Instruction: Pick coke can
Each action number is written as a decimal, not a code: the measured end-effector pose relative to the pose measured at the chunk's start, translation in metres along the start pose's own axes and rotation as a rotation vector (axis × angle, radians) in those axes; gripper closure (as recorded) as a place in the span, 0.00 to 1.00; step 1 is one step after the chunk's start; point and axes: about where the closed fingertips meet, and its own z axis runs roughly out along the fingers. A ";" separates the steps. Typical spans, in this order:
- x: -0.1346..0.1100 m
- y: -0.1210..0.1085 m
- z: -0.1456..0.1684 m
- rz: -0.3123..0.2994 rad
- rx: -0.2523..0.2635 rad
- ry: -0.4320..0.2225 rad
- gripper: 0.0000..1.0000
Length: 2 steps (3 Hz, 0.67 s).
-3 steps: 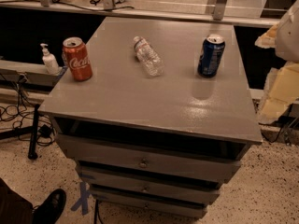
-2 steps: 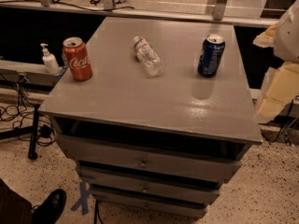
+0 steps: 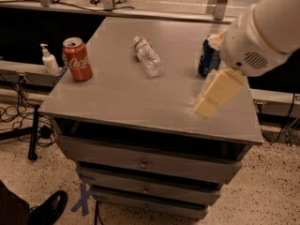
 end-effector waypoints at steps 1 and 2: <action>-0.044 0.012 0.034 0.051 -0.013 -0.136 0.00; -0.069 0.024 0.073 0.144 -0.040 -0.262 0.00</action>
Offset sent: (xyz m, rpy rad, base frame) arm 0.0363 0.1406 -0.0646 0.5120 0.0252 -0.0979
